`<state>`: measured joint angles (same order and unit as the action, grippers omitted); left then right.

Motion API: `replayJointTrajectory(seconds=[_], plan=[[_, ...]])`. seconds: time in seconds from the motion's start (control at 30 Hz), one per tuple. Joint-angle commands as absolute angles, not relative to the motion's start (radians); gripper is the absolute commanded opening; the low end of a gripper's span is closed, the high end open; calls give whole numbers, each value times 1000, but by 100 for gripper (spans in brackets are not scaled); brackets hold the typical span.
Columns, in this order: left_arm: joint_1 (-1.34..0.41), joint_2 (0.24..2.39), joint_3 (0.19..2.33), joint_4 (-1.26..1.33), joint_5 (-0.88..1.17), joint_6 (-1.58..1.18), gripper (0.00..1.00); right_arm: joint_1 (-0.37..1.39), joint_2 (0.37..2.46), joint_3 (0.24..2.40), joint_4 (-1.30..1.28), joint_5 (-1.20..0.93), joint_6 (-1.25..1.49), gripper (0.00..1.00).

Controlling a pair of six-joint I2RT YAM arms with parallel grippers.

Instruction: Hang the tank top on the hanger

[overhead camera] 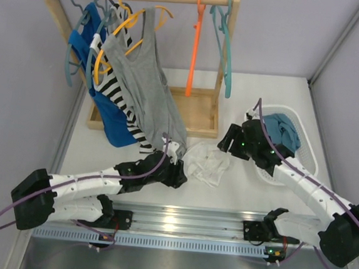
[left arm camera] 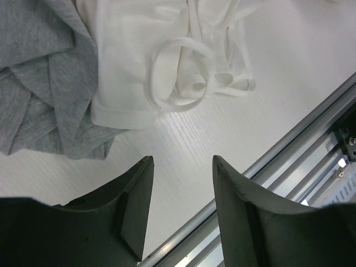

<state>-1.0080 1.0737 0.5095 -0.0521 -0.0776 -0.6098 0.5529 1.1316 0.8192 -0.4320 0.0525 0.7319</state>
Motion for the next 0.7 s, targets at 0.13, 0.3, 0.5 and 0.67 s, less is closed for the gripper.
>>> replayJointTrajectory(seconds=[0.13,0.3,0.5,0.67], plan=[[-1090,1226,613,38,-138,-454,50,564,999,815,-477,144,710,54],[-1132,1298,663,48,-216,-396,50,624,943,752,-500,164,722,44],[-1137,1377,692,77,-268,-331,50,672,893,692,-508,176,735,42],[-1135,1433,716,83,-249,-296,50,690,870,666,-512,176,741,42]])
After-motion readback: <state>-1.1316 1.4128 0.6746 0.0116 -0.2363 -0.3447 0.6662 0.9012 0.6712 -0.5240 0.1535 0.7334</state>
